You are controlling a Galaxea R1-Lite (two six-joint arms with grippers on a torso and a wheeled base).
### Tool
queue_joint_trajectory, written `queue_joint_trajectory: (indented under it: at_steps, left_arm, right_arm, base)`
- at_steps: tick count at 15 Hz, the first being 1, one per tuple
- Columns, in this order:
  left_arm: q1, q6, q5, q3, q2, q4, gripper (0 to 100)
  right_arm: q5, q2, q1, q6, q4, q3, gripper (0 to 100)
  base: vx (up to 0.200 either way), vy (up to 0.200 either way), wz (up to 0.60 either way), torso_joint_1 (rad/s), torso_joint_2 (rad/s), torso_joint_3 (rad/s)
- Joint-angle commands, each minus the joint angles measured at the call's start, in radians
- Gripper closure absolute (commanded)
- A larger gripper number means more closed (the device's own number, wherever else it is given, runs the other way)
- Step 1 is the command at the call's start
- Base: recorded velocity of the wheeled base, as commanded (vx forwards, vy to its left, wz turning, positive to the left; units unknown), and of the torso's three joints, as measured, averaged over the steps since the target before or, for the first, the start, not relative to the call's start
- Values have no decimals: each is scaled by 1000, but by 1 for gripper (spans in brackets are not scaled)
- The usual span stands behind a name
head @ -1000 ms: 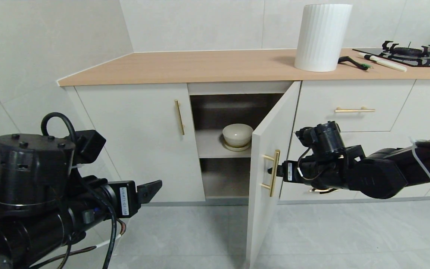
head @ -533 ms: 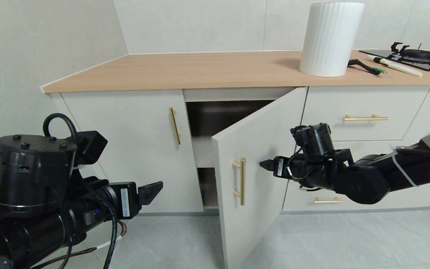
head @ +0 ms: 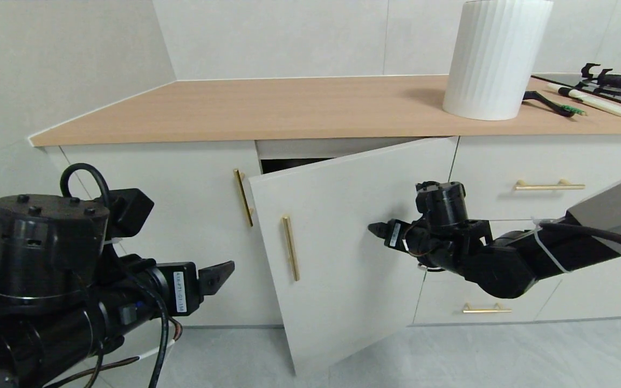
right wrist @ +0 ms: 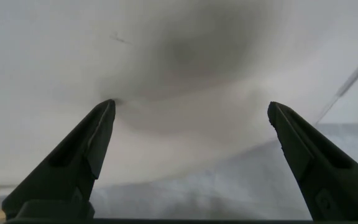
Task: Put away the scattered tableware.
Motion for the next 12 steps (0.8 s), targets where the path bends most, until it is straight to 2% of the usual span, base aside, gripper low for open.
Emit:
queue_joint_trajectory:
  at_steps: [1,3,12]
  left_arm:
    - [1,-1,0,1,-1,0,0]
    - [1,-1,-1,1,-1,0,0]
    - [1,-1,-3,5,9,0,0]
  right_arm:
    - [-29,37,-1,34,-2,-44,0]
    - [-82,60,-5,47,-2,-85,0]
    - [-193,132,-37,112,-2,-204,0]
  base:
    - [0,0,0,0,0,0]
    - [0,0,0,0,0,0]
    - [0,0,0,0,0,0]
